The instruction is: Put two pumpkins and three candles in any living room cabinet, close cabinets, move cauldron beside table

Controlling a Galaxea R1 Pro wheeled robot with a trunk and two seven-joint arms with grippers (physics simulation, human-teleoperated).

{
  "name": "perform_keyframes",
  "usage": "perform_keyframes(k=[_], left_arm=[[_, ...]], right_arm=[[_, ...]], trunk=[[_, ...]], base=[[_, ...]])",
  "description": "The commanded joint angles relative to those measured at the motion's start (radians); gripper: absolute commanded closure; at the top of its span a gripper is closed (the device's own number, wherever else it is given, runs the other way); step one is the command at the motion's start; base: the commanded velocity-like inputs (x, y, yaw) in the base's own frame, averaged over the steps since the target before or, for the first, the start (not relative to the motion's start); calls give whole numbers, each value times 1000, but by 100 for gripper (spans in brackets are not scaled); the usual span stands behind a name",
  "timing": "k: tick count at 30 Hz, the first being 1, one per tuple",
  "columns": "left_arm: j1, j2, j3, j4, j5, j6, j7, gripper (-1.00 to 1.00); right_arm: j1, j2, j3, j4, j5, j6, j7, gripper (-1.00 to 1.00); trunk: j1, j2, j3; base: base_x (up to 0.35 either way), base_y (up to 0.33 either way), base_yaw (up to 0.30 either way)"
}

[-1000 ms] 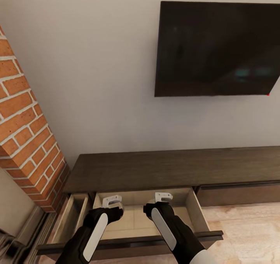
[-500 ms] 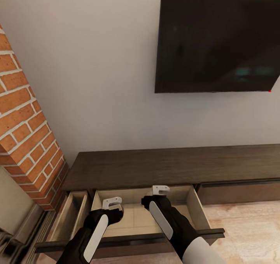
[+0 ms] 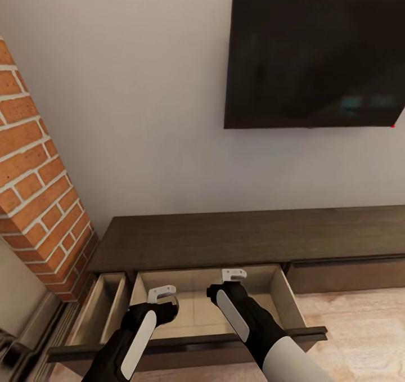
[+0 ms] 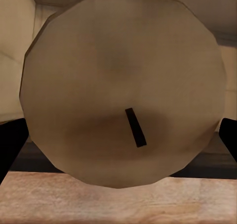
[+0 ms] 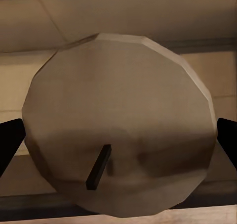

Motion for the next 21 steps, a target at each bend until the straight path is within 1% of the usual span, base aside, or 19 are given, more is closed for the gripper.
perform_keyframes(k=[1, 11, 16, 21], left_arm=[[0, 0, 0, 0, -1, 0, 0, 100], [0, 0, -2, 0, 2, 2, 0, 100], [0, 0, -1, 0, 2, 7, 2, 100], [0, 0, 0, 0, 2, 6, 1, 100]], right_arm=[[0, 0, 0, 0, 1, 0, 0, 100], [-1, 0, 0, 1, 1, 4, -1, 100], [-2, 0, 0, 1, 1, 12, -2, 100], [-2, 0, 0, 1, 0, 22, -3, 100]], trunk=[[4, -7, -3], [4, -7, -3], [4, -7, -3], [4, -7, -3]], base=[[0, 0, 0], [7, 0, 0], [186, 0, 0], [53, 0, 0]])
